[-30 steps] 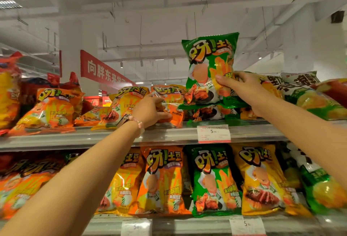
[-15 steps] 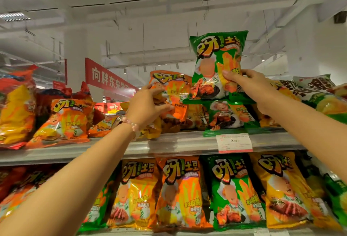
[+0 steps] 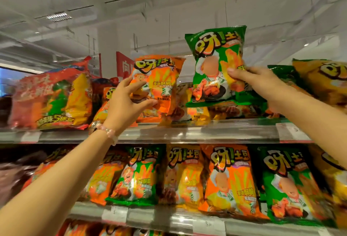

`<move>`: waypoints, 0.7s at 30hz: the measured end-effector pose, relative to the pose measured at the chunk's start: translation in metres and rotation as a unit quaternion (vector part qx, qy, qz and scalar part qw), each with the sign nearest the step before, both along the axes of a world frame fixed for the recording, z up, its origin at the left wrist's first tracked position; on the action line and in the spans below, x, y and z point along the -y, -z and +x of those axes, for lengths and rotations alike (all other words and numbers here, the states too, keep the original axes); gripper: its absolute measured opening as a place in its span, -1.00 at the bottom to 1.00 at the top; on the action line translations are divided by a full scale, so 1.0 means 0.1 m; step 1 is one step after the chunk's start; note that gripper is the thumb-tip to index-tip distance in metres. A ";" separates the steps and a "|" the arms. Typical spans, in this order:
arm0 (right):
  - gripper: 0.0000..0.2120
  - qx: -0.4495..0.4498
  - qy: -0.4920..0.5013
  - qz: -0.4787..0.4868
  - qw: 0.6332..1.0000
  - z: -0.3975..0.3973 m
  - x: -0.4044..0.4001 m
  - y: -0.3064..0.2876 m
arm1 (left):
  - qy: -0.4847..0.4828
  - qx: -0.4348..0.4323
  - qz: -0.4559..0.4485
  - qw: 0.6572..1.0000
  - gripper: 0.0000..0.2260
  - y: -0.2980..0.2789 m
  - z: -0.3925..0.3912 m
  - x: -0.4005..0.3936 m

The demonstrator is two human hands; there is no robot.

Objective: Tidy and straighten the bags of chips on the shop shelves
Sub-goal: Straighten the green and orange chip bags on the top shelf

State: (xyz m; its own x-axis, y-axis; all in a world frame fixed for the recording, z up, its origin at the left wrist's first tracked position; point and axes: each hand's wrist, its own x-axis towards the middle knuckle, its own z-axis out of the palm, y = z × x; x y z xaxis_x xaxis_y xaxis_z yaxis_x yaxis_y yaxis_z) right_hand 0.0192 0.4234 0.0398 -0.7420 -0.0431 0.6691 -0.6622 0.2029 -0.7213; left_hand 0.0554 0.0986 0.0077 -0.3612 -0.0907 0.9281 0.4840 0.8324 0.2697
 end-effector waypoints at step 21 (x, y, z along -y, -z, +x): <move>-0.51 -0.024 0.012 -0.032 0.999 -0.14 0.32 0.32 | 0.006 0.113 0.014 0.993 -0.46 0.38 -0.93 0.60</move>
State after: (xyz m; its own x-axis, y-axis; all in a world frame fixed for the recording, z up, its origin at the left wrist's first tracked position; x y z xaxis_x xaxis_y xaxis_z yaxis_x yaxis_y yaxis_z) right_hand 0.0050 0.3914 0.0083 -0.7086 0.0181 0.7054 -0.6925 0.1740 -0.7001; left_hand -0.0379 0.0385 -0.0305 -0.5609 -0.1106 0.8205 0.4182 0.8175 0.3961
